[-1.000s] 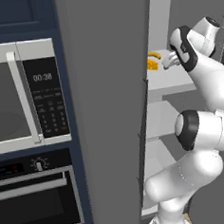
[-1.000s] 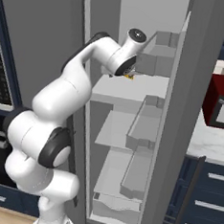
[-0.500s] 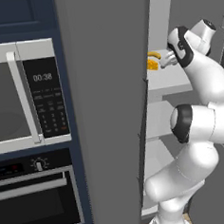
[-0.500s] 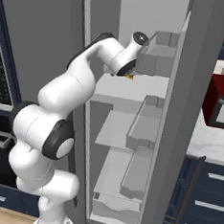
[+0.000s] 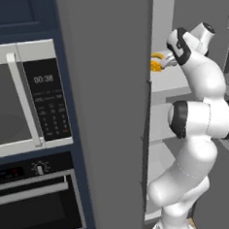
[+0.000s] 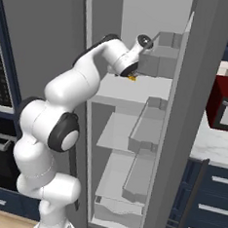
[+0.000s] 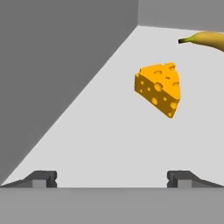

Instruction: Pick the cheese from the fridge and the cheese grater from the cabinet and place them next to the salad bowl.

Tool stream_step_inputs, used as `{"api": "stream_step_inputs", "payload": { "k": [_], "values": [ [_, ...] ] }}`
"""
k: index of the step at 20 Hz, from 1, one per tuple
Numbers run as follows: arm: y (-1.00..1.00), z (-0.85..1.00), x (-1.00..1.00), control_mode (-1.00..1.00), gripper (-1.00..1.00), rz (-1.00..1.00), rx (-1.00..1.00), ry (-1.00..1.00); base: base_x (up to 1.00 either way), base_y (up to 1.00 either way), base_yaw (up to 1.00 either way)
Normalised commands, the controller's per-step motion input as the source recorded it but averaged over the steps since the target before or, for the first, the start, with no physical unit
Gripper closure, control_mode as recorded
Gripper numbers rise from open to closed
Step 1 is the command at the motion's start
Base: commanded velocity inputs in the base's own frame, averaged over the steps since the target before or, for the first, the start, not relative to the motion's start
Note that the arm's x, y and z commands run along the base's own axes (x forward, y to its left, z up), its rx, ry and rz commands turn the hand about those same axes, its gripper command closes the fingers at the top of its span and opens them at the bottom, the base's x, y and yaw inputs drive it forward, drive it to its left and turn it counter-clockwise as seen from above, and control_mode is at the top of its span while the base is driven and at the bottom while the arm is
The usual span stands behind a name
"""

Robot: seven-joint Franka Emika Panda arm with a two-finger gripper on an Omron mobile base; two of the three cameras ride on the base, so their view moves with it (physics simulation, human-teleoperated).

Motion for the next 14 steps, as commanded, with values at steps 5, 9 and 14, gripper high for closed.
{"api": "stream_step_inputs", "payload": {
  "k": [5,9,14],
  "values": [
    [-0.02,-0.03,0.21,-1.00,-1.00,0.07,0.06,0.00,0.00,0.00,0.00],
    [-0.03,-0.03,0.21,-1.00,-1.00,0.09,0.00,0.00,0.00,0.00,0.00],
    [-0.01,0.00,0.23,-1.00,-1.00,0.06,0.00,-0.02,0.00,0.00,0.00]
  ]
}}
